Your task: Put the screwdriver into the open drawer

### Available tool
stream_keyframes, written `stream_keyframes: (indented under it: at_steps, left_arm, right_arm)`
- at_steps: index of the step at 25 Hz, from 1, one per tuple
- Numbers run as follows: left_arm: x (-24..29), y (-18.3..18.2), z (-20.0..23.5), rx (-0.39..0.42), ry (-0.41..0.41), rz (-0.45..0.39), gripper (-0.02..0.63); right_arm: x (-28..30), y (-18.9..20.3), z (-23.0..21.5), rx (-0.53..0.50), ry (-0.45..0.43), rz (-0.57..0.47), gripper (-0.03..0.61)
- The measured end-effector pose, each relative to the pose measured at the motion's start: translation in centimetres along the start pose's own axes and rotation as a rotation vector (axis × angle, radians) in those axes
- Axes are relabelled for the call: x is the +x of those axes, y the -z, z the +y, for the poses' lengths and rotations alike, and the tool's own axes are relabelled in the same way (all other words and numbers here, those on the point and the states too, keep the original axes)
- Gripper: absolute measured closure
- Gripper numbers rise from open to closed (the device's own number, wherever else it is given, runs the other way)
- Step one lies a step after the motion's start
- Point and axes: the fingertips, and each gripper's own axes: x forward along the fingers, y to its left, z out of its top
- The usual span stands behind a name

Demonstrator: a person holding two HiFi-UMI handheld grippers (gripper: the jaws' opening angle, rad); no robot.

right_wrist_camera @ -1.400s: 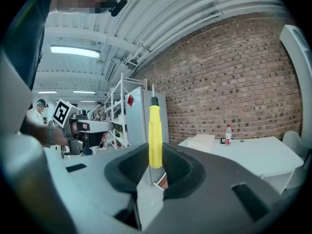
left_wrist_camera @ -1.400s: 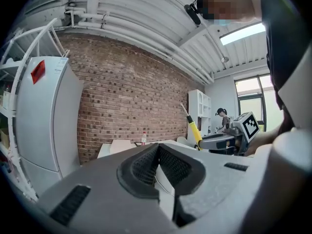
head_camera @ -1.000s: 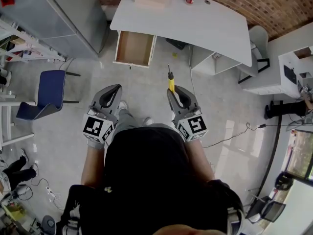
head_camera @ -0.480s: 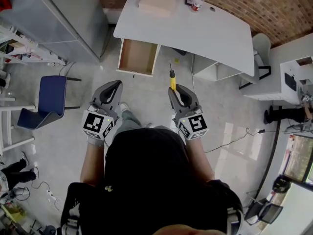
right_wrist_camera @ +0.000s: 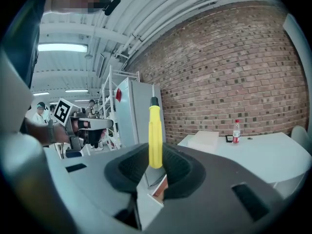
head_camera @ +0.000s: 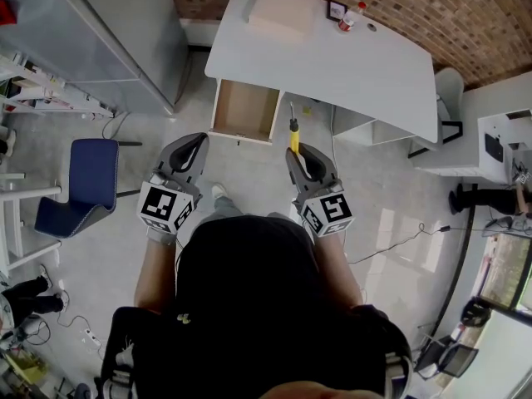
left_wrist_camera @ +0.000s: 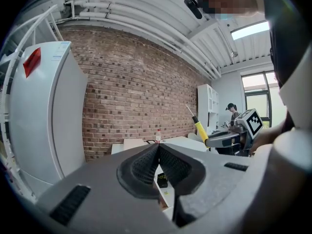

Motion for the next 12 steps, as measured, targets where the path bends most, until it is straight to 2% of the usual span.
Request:
stream_keyframes:
  at_steps: [12]
  left_arm:
    - [-1.8,1.4,10.2,-0.019,-0.007,0.027,0.611]
  right_arm:
    - [10.4,-0.6,3.8,-0.008,-0.016,0.02,0.488]
